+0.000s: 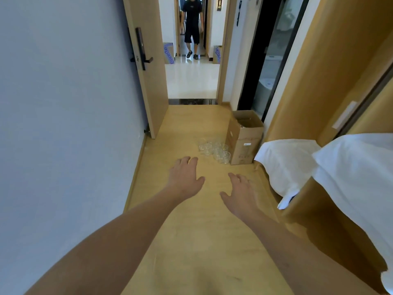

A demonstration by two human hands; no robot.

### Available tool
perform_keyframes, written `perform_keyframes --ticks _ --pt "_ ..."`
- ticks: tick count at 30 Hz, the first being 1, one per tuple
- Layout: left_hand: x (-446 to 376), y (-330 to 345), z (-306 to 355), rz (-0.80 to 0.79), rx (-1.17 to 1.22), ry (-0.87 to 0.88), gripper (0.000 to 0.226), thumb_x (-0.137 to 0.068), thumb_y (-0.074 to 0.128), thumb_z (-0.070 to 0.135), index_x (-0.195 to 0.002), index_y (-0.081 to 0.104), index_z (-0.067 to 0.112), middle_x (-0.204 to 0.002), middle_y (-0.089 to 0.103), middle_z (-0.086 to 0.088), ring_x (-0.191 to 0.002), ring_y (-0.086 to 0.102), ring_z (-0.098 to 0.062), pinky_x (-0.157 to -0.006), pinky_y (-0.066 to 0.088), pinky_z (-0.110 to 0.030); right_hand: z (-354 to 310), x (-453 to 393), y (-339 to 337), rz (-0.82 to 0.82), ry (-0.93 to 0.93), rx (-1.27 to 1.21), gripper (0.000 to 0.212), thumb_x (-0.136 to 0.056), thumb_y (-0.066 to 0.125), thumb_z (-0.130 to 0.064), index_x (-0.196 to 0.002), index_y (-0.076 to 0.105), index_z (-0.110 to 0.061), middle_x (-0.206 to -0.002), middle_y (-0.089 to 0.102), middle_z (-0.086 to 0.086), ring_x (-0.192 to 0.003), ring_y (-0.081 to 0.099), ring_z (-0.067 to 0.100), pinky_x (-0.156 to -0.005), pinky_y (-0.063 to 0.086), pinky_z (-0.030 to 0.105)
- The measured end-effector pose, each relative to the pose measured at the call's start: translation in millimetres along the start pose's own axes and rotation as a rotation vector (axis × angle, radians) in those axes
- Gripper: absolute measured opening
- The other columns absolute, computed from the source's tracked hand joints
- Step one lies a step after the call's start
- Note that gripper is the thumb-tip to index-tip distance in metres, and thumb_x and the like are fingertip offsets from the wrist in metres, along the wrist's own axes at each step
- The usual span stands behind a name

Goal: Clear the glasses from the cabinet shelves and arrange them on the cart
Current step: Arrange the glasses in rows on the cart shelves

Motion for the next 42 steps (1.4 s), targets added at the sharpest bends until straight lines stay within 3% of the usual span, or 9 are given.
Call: perform_keyframes --ticks 9,18,25,42 --pt "-182 30 -19 -0.001 -0.012 0.05 0.068 -0.094 0.059 0.047 -0.15 0.036 0.016 -0.151 0.04 -0.008 -0.137 0.035 -0.03 -0.109 0.039 -0.046 2 -178 21 0.021 0.033 -0.089 0.071 -0.093 0.062 -0.044 -0.154 0.033 -0.023 -0.156 0.036 0.005 -0.14 0.036 0.03 -0.111 0.037 0.044" --pt "-361 67 -29 -0.076 0.031 -0.028 0.069 -0.091 0.06 0.048 -0.149 0.037 0.017 -0.148 0.043 -0.008 -0.135 0.038 -0.03 -0.104 0.041 -0.045 33 -356 30 -0.05 0.11 -0.085 0.07 -0.092 0.062 -0.048 -0.152 0.036 -0.024 -0.154 0.039 0.004 -0.138 0.037 0.03 -0.109 0.038 0.042" --pt "-466 104 -53 -0.154 0.076 -0.066 0.071 -0.088 0.064 0.047 -0.147 0.042 0.016 -0.146 0.047 -0.009 -0.133 0.041 -0.032 -0.107 0.038 -0.042 42 -456 58 -0.125 0.183 -0.092 0.07 -0.091 0.062 -0.046 -0.152 0.036 -0.023 -0.152 0.039 0.004 -0.137 0.037 0.031 -0.11 0.038 0.041" --pt "-741 176 -120 -0.405 0.079 0.03 0.065 -0.089 0.065 0.043 -0.143 0.045 0.012 -0.14 0.05 -0.014 -0.129 0.044 -0.037 -0.106 0.041 -0.043 38 -680 125 -0.207 0.481 -0.145 0.066 -0.091 0.062 -0.043 -0.149 0.039 -0.022 -0.149 0.042 0.005 -0.134 0.039 0.031 -0.108 0.035 0.037"
Point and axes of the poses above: each hand's wrist, its own x-axis away from the middle knuckle, its own y-axis out of the palm, z = x × y, the point moved 8 cm from there along -x, towards the middle knuckle
